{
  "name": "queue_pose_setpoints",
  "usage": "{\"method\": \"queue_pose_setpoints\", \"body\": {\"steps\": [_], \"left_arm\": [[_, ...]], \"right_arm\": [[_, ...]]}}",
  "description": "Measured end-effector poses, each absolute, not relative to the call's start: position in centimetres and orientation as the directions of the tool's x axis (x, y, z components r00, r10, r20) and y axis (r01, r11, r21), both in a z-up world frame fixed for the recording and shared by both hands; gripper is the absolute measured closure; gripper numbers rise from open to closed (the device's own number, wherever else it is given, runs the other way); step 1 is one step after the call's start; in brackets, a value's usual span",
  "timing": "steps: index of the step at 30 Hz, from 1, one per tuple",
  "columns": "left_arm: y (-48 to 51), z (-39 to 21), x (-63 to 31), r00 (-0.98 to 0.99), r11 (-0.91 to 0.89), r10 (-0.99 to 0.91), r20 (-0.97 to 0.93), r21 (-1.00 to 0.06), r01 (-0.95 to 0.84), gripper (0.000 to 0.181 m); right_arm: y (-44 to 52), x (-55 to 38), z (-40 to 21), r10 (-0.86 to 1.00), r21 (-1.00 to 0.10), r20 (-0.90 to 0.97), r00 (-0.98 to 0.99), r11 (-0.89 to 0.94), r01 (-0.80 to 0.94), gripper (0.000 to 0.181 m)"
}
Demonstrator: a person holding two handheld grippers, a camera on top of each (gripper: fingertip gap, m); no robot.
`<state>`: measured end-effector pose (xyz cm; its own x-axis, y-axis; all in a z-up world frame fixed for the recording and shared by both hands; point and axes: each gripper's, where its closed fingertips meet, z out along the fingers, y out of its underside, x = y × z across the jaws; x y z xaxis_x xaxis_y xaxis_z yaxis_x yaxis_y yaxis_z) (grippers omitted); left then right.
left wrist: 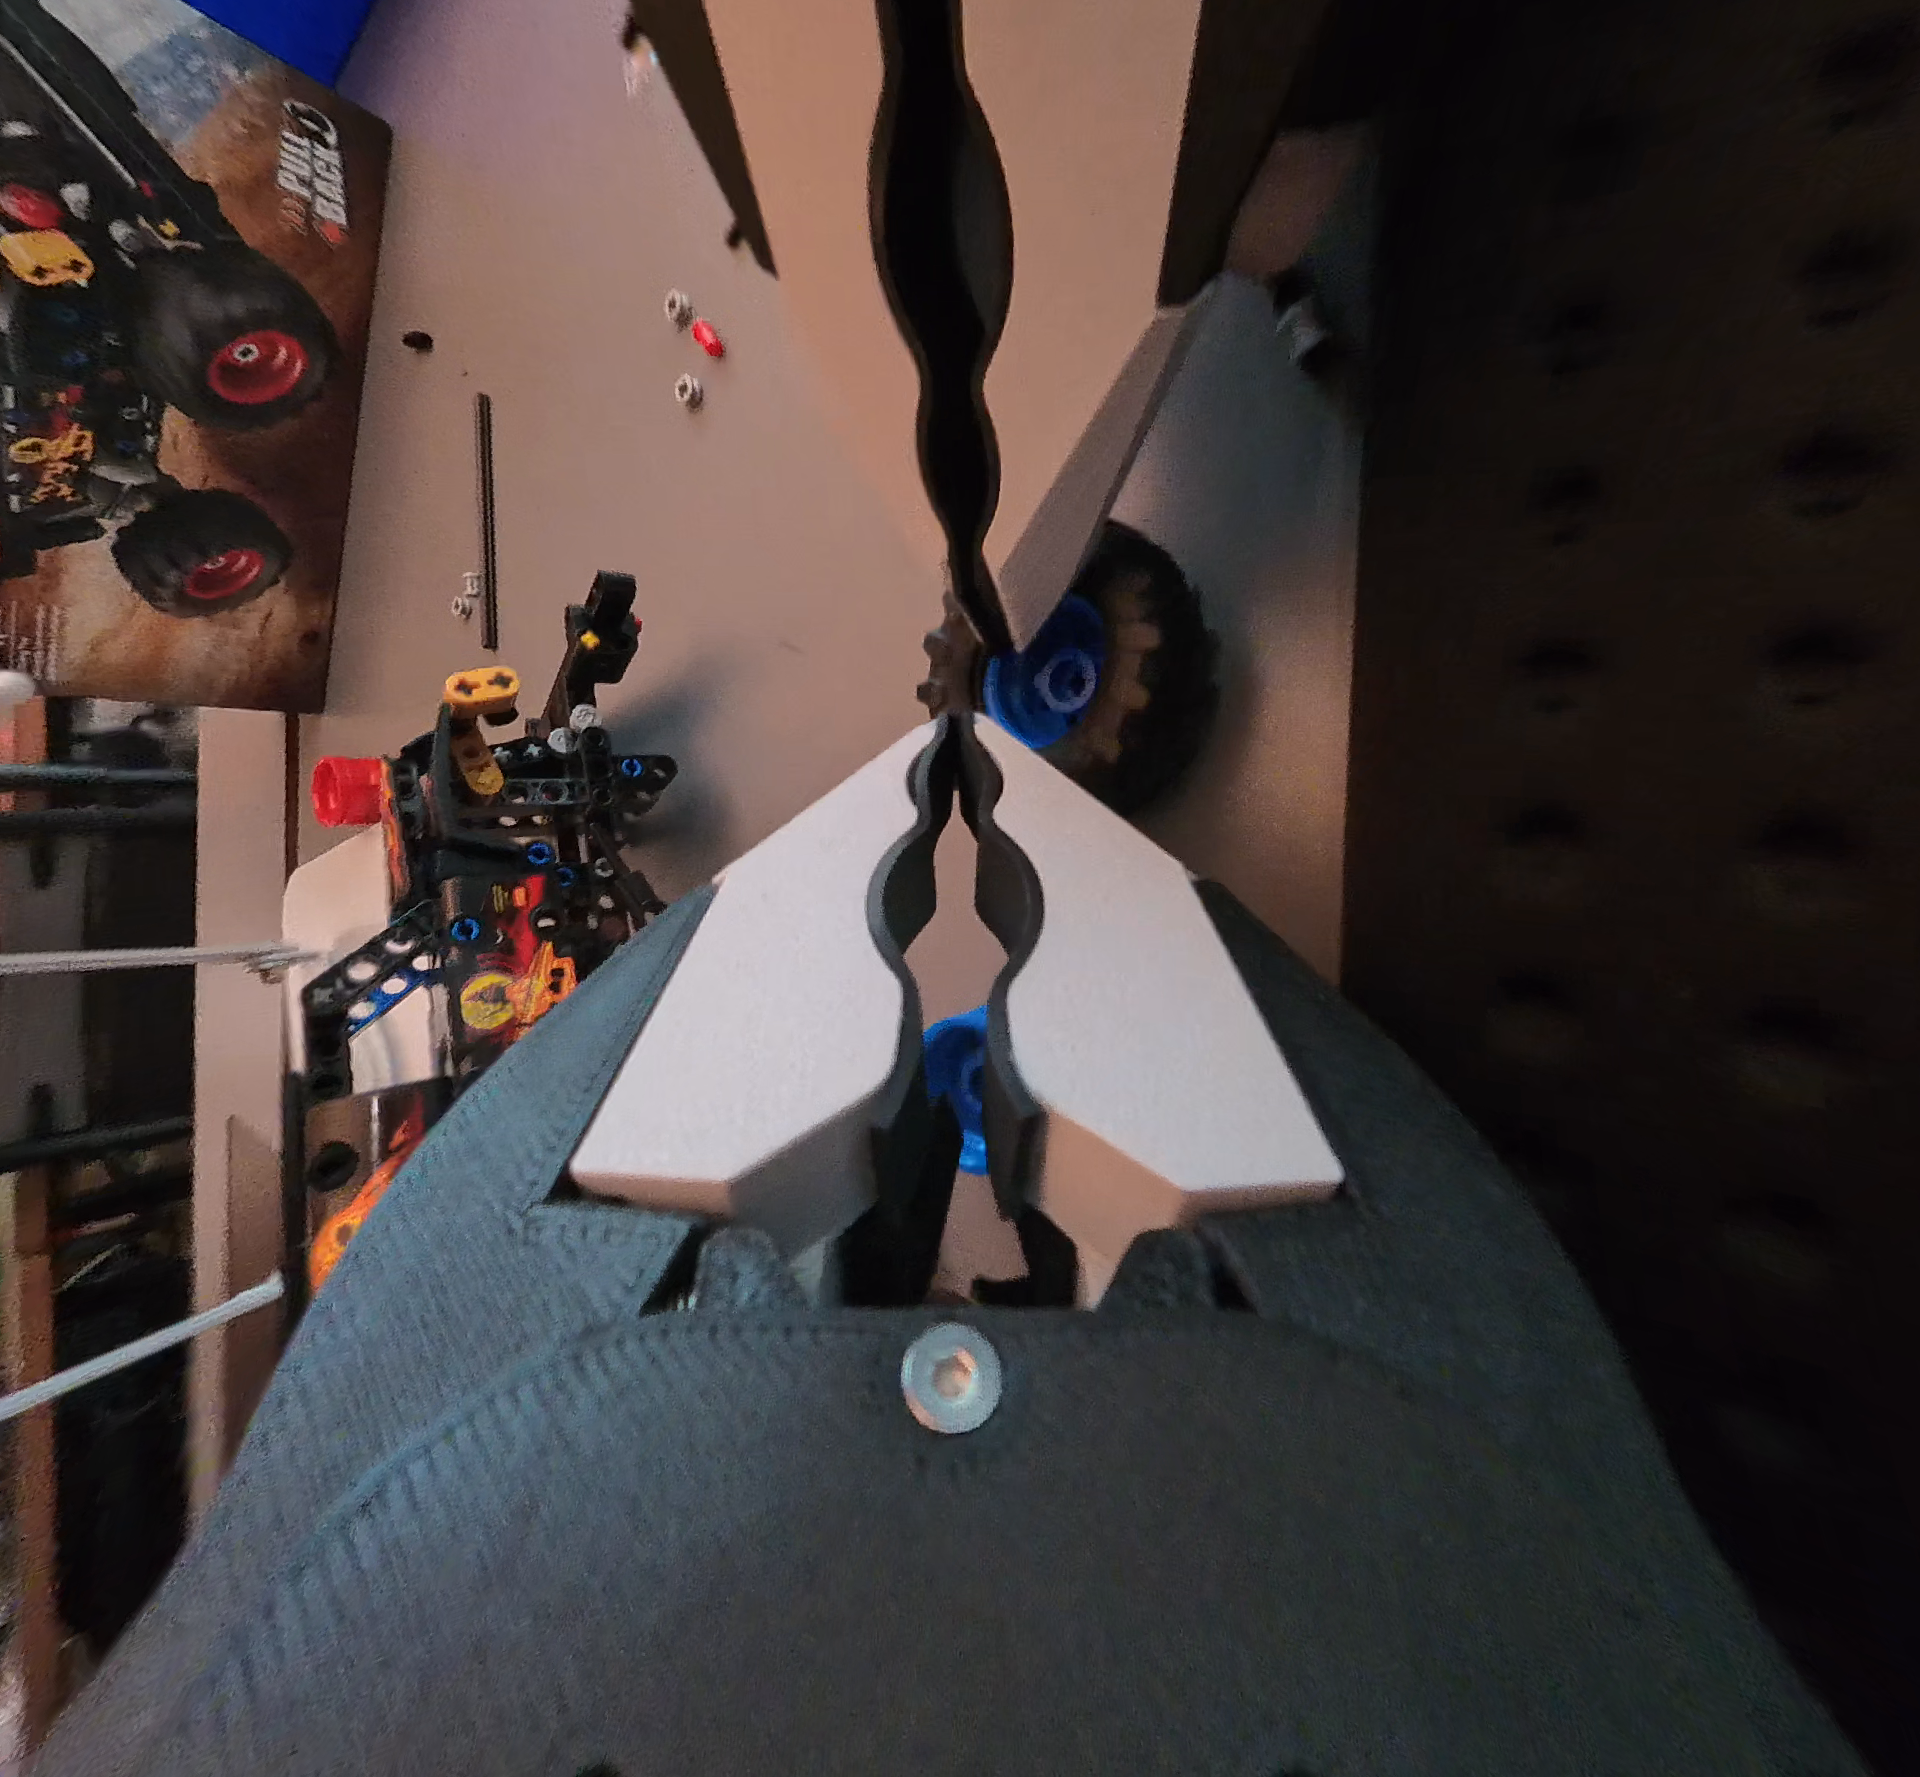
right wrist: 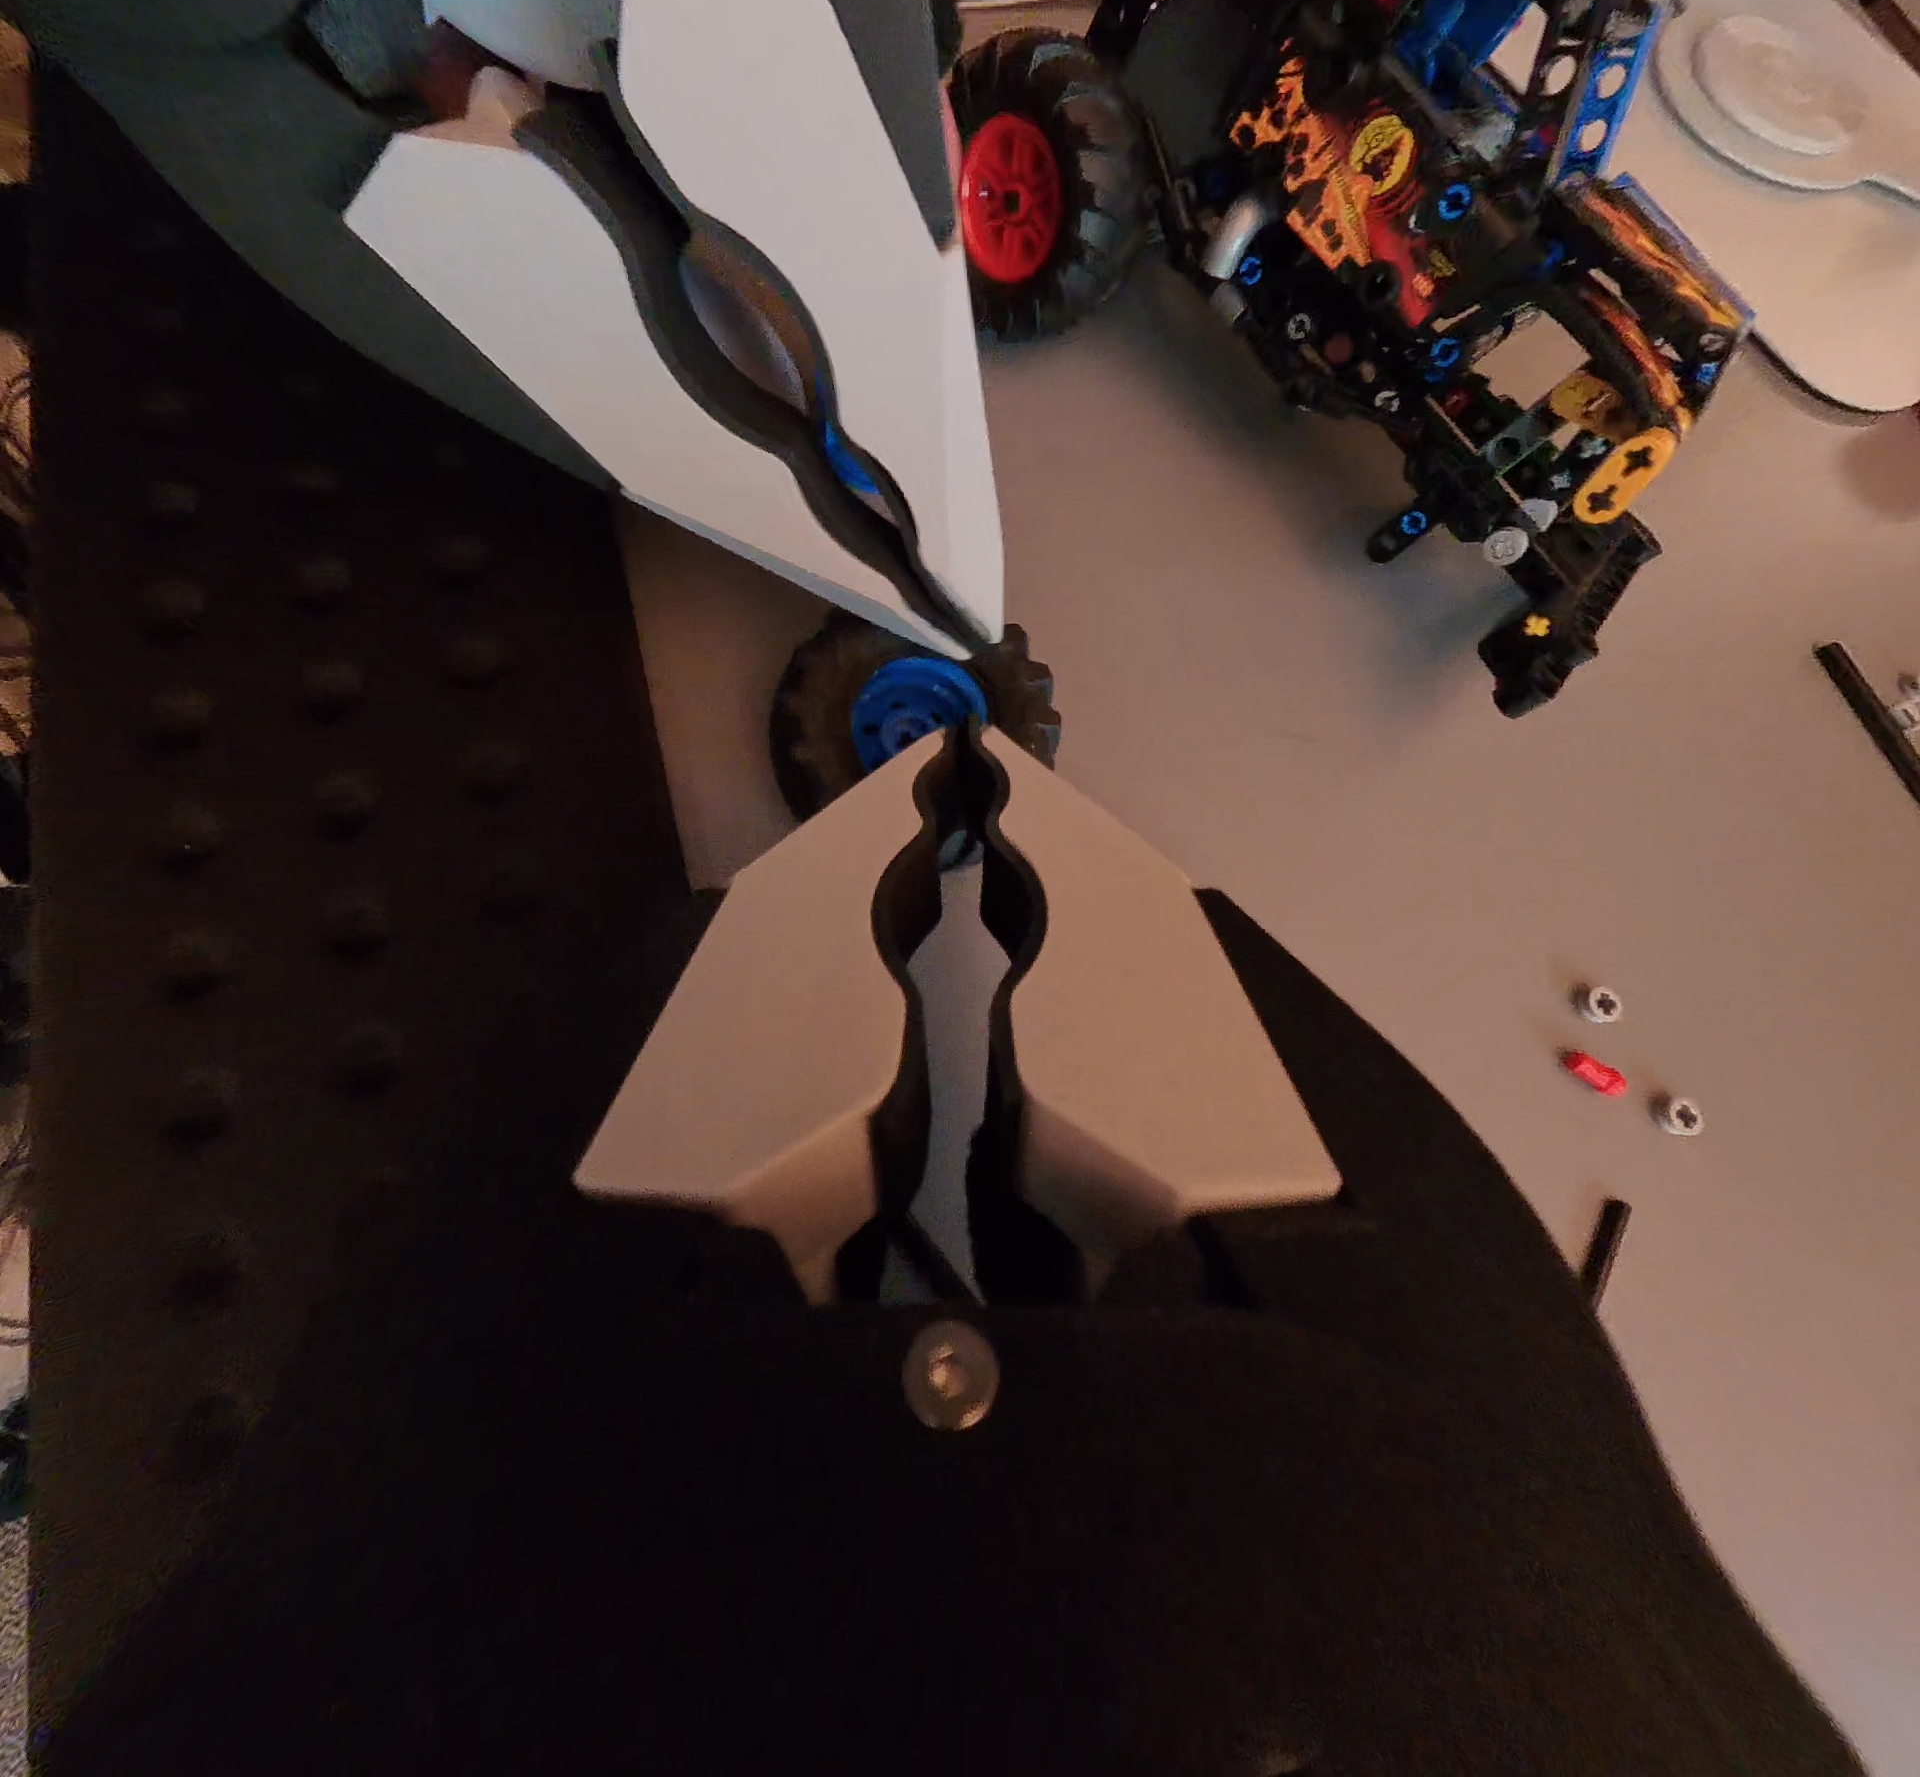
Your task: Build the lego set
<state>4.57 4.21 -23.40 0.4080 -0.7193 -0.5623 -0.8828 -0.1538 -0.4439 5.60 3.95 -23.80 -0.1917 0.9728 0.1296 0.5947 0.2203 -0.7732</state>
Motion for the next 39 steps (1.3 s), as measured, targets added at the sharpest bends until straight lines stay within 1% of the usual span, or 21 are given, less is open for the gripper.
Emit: {"method": "queue_pose_setpoints", "body": {"steps": [1,5,8,10,13,20,25,29,33,37,39], "left_arm": [[4.0,-23.4,4.8,0.423,-0.158,-0.730,-0.536,-0.470,-0.868,0.181],[3.4,-22.8,4.9,0.447,-0.162,-0.745,-0.496,-0.515,-0.842,0.181],[3.3,-22.5,5.1,0.430,-0.134,-0.740,-0.518,-0.513,-0.848,0.181],[3.3,-22.1,6.0,0.431,-0.110,-0.741,-0.515,-0.539,-0.835,0.181],[3.6,-23.0,6.3,0.403,-0.114,-0.753,-0.520,-0.500,-0.858,0.181],[3.8,-23.5,6.5,0.416,-0.128,-0.770,-0.483,-0.523,-0.843,0.181],[3.7,-23.6,6.8,0.382,-0.111,-0.777,-0.500,-0.488,-0.866,0.181],[3.5,-23.7,6.7,0.378,-0.115,-0.789,-0.485,-0.488,-0.865,0.180],[3.5,-23.7,6.7,0.352,-0.106,-0.788,-0.505,-0.452,-0.886,0.180],[3.6,-23.7,7.1,0.355,-0.104,-0.792,-0.496,-0.463,-0.880,0.180],[3.7,-23.7,7.3,0.355,-0.103,-0.794,-0.493,-0.467,-0.878,0.180]], "right_arm": [[4.1,5.8,-23.9,0.974,-0.771,0.127,-0.188,0.216,0.599,0.181],[4.6,6.1,-24.0,0.978,-0.762,0.126,-0.164,0.201,0.615,0.181],[4.4,6.2,-24.2,0.977,-0.751,0.126,-0.171,0.207,0.627,0.181],[4.4,6.2,-24.3,0.975,-0.744,0.136,-0.174,0.216,0.633,0.181],[4.3,6.3,-24.3,0.975,-0.745,0.131,-0.178,0.215,0.632,0.181],[5.5,7.1,-23.2,0.986,-0.784,0.100,-0.134,0.161,0.599,0.181],[6.2,7.2,-23.3,0.992,-0.789,0.091,-0.091,0.128,0.600,0.181],[6.3,7.1,-23.5,0.991,-0.783,0.101,-0.088,0.133,0.607,0.181],[6.4,6.9,-23.7,0.987,-0.759,0.136,-0.081,0.157,0.632,0.181],[6.6,6.8,-23.9,0.984,-0.747,0.159,-0.084,0.176,0.641,0.181],[6.7,6.6,-24.2,0.976,-0.724,0.203,-0.084,0.207,0.658,0.181]]}}
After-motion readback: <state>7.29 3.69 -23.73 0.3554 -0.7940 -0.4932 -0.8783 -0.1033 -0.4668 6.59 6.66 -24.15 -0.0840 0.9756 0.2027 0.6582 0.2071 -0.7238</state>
